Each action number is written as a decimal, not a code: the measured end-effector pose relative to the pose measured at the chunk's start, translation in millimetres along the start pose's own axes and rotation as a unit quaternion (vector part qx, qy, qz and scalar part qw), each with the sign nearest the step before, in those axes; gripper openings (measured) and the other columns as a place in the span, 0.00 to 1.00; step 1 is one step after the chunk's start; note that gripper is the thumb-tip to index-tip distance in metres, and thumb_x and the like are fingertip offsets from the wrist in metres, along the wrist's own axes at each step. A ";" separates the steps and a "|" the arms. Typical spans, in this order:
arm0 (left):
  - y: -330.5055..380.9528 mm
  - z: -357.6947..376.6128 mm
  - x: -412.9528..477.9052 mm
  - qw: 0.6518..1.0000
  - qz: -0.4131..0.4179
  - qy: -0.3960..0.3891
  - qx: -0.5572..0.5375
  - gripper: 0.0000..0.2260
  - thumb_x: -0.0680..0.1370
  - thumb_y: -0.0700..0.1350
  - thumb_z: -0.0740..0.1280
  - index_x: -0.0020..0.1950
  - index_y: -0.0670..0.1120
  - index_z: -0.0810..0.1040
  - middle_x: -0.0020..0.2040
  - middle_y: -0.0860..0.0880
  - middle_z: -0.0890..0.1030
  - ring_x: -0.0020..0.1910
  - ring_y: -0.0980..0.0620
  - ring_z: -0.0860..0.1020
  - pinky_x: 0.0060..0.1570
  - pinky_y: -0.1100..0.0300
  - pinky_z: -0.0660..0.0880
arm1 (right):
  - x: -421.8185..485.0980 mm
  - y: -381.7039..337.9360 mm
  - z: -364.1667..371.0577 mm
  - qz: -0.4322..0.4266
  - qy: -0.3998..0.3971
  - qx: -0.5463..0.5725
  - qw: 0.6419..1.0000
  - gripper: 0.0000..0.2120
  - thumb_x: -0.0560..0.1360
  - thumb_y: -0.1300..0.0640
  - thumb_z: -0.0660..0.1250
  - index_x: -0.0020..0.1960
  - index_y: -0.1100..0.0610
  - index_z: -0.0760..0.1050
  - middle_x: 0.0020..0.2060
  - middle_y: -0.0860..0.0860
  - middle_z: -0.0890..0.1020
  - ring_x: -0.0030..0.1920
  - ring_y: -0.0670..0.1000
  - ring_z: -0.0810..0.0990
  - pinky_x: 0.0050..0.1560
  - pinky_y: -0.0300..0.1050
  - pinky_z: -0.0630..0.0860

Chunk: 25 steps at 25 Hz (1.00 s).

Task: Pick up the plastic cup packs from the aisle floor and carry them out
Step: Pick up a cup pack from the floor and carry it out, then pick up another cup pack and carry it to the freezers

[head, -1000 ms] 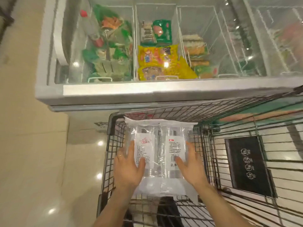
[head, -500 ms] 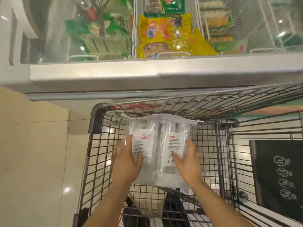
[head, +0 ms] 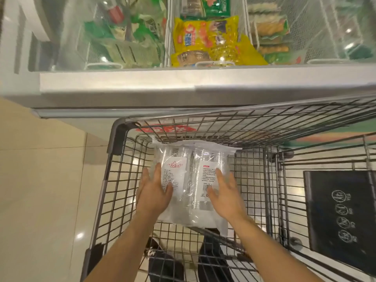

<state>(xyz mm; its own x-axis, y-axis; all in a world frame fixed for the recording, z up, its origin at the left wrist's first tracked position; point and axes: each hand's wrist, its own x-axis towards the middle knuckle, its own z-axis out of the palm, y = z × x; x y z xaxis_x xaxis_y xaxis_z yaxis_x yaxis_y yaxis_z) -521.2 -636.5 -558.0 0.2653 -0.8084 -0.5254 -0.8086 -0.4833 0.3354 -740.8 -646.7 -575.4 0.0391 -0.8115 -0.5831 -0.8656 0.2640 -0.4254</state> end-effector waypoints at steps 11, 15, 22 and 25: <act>56.2 -165.7 -69.3 0.979 0.093 0.157 0.093 0.32 0.79 0.62 0.57 0.80 0.55 0.51 0.80 0.44 0.53 0.79 0.42 0.51 0.74 0.41 0.57 | -77.9 -144.4 -144.1 -0.189 0.116 -0.135 0.966 0.33 0.79 0.34 0.49 0.79 0.43 0.43 0.80 0.52 0.43 0.79 0.56 0.42 0.76 0.57 0.45; 43.3 -256.4 -118.5 0.961 0.074 0.243 0.112 0.32 0.79 0.63 0.55 0.80 0.54 0.51 0.81 0.45 0.53 0.79 0.43 0.50 0.74 0.42 0.54 | -117.4 -224.7 -184.3 -0.270 0.157 -0.160 0.937 0.33 0.79 0.34 0.50 0.79 0.43 0.45 0.80 0.51 0.47 0.79 0.56 0.44 0.77 0.57 0.47; -48.9 -397.1 -237.9 0.920 -0.009 0.376 0.110 0.32 0.78 0.65 0.57 0.79 0.56 0.56 0.80 0.46 0.56 0.78 0.43 0.53 0.73 0.42 0.57 | -228.6 -388.7 -193.2 -0.415 0.192 -0.199 0.866 0.33 0.79 0.33 0.50 0.79 0.44 0.47 0.80 0.53 0.49 0.79 0.57 0.46 0.76 0.58 0.48; -107.4 -443.2 -305.5 0.897 -0.057 0.425 0.108 0.32 0.77 0.66 0.57 0.79 0.56 0.57 0.80 0.47 0.56 0.79 0.43 0.52 0.74 0.43 0.56 | -292.2 -461.1 -170.7 -0.482 0.200 -0.197 0.830 0.33 0.78 0.32 0.50 0.79 0.43 0.48 0.79 0.52 0.51 0.79 0.57 0.47 0.76 0.57 0.49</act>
<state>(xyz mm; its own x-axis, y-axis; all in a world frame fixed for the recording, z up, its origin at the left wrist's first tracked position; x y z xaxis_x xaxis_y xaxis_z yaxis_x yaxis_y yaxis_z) -282.6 -486.5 -86.9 0.5833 -0.7657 0.2709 -0.8091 -0.5772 0.1105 -438.3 -620.2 -90.7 0.7072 -0.6762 0.2066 -0.6281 -0.7350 -0.2556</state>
